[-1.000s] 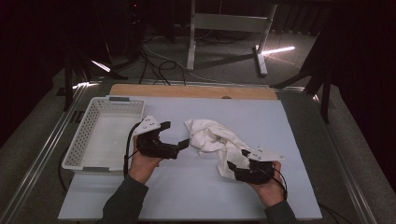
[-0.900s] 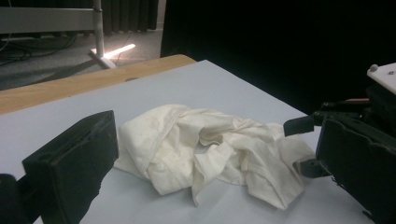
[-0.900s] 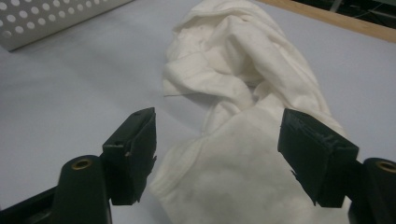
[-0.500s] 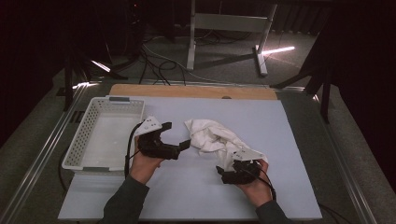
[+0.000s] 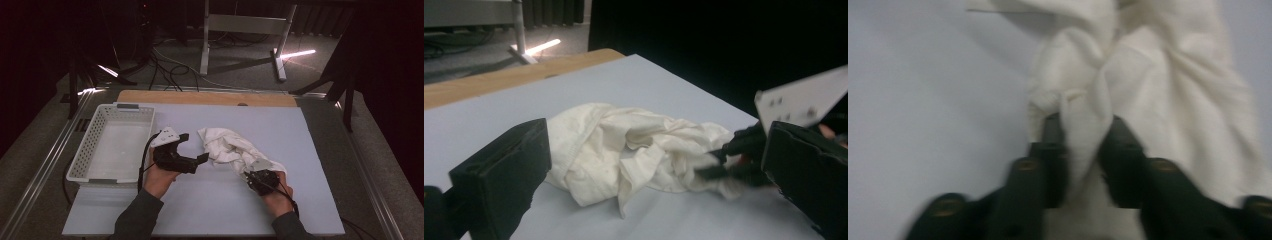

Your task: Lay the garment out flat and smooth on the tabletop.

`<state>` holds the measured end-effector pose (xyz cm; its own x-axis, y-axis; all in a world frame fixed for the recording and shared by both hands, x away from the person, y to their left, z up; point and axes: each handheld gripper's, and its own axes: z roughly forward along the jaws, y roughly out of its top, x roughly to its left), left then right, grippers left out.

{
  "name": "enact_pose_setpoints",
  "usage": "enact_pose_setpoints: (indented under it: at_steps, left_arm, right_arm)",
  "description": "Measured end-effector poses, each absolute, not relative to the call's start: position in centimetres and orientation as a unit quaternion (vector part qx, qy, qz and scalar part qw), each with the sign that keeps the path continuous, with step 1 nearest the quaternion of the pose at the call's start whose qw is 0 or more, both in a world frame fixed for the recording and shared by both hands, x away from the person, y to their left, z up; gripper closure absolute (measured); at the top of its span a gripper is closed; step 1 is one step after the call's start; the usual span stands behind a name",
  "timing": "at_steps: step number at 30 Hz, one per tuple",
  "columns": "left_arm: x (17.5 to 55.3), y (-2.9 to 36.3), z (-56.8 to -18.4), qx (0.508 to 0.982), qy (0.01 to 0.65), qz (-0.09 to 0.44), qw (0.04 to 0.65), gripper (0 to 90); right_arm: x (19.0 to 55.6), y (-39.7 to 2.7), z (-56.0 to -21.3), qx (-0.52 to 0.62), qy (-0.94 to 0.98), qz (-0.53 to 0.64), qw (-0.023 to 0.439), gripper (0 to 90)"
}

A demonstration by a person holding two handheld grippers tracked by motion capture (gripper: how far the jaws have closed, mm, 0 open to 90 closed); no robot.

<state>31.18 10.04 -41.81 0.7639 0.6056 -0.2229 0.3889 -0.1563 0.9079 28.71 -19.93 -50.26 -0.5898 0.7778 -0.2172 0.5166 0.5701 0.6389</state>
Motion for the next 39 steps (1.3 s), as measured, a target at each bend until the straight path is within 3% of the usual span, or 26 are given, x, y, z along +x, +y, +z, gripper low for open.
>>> enact_pose_setpoints:
  at_steps: [4,18,39]
  left_arm:
    - [31.3,9.2,-42.3,0.76,0.326,0.087,0.555,2.2]
    - [33.1,5.4,-44.2,0.786,0.318,0.068,0.525,6.5]
    - [36.4,4.2,-48.1,0.795,0.377,0.089,0.466,12.6]
  right_arm:
    - [28.8,-21.5,-49.0,0.397,0.834,0.276,0.264,84.0]
    - [29.8,-26.3,-45.7,0.445,0.782,0.315,0.303,84.1]
    - [29.4,-26.9,-44.4,0.438,0.77,0.341,0.313,84.1]
